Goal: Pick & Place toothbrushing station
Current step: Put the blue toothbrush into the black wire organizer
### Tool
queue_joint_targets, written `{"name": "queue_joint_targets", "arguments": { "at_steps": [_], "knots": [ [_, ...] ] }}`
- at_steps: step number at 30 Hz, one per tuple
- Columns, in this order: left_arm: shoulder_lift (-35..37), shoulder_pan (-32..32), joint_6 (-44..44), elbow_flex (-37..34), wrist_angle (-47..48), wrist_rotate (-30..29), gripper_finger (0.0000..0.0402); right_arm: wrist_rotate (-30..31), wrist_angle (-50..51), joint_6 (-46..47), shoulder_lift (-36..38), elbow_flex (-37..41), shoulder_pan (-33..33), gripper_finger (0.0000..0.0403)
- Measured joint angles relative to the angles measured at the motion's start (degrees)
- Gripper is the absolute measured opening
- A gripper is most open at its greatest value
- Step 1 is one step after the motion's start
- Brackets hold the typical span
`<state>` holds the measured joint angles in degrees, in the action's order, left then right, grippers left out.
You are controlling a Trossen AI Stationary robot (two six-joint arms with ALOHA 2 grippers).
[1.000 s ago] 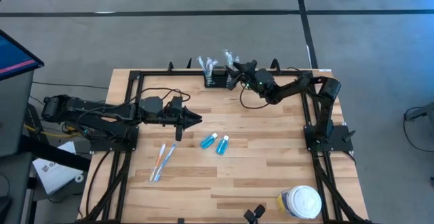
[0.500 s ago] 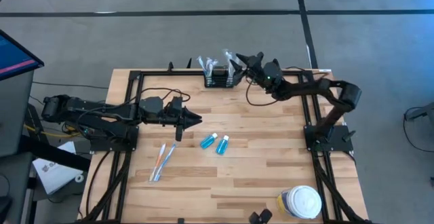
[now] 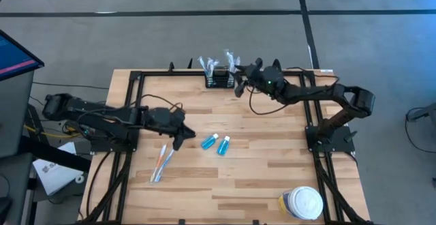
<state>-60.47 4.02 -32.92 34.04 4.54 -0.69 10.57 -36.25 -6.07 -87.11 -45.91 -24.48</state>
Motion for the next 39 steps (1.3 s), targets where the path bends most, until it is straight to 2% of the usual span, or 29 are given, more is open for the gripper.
{"name": "queue_joint_targets", "arguments": {
  "at_steps": [16, 25, 34, 39],
  "knots": [
    [0.0, 15.7, -29.6, 0.0, 13.3, -0.4, 0.0067, 0.0, 9.3, -4.6, 0.0, 0.0, 7.8, 0.0143],
    [0.0, 23.6, -48.1, 0.0, 21.1, -0.5, 0.0067, 0.0, 9.7, -5.1, 0.0, 0.0, 12.0, 0.0133],
    [-1.3, 25.9, -51.7, 0.0, 27.2, -0.3, 0.0067, 0.0, 11.1, -5.1, 0.0, 0.0, 14.3, 0.0134],
    [-5.9, 25.9, -51.7, -0.1, 27.5, 4.3, 0.0067, 0.0, 11.6, -6.5, 0.0, 0.0, 14.8, 0.0129]
  ]
}}
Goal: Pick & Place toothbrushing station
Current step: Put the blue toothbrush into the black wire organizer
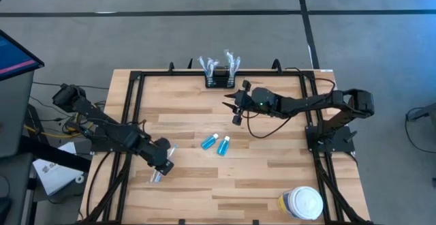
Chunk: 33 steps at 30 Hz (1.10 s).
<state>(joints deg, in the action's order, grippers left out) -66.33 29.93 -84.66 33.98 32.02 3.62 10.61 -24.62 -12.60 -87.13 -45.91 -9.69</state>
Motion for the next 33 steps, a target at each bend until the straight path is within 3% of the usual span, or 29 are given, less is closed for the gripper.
{"name": "queue_joint_targets", "arguments": {
  "at_steps": [10, 19, 33],
  "knots": [
    [-7.1, 0.0, 0.0, 0.0, 0.0, 5.4, 0.0067, 0.4, 1.3, 0.0, 0.0, 0.0, 0.4, 0.0122],
    [-7.3, 0.0, -0.1, 0.0, 1.4, 5.9, 0.007, 0.4, 1.5, 0.0, 0.0, 0.0, 0.7, 0.0122],
    [-7.4, 0.3, -0.2, 0.0, 2.9, 5.8, 0.0112, 0.4, 1.8, 0.1, -0.3, 0.0, 0.7, 0.0121]
  ]
}}
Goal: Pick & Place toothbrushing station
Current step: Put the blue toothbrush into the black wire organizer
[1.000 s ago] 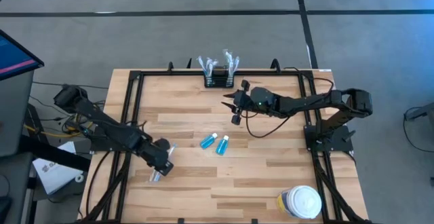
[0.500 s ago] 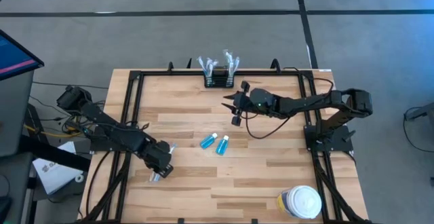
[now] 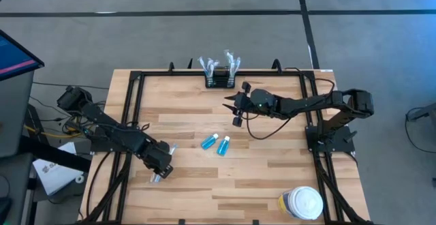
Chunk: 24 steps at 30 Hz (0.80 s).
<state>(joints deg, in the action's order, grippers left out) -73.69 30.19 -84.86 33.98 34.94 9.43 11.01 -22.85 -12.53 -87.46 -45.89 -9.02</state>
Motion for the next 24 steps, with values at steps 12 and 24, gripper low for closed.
{"name": "queue_joint_targets", "arguments": {
  "at_steps": [12, 24],
  "knots": [
    [-5.5, 0.9, 0.1, 0.0, -3.3, 2.0, 0.0114, 0.0, 0.8, 0.0, 0.0, 0.0, 0.0, 0.0121],
    [-7.3, 0.9, 0.4, 0.0, -6.8, 4.4, 0.009, 0.0, 1.3, 0.1, 0.0, 0.0, 0.0, 0.012]
  ]
}}
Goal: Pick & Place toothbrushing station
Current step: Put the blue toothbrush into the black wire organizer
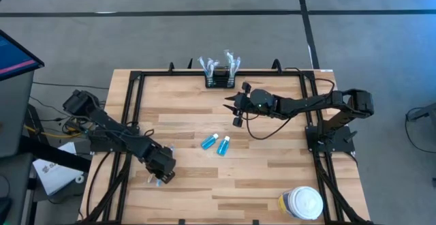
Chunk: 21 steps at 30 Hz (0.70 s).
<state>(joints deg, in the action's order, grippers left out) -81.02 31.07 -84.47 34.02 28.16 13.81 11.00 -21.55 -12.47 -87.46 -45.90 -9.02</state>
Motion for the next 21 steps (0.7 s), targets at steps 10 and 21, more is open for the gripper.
{"name": "queue_joint_targets", "arguments": {
  "at_steps": [10, 21],
  "knots": [
    [0.1, 0.0, 0.0, 0.0, -1.6, 0.2, 0.0005, 0.0, 0.1, 0.0, 0.0, 0.0, 0.0, 0.012],
    [7.2, -2.5, 1.3, 0.0, -10.4, -4.5, 0.0, -0.7, 0.1, -0.9, 0.0, 0.0, 0.8, 0.012]
  ]
}}
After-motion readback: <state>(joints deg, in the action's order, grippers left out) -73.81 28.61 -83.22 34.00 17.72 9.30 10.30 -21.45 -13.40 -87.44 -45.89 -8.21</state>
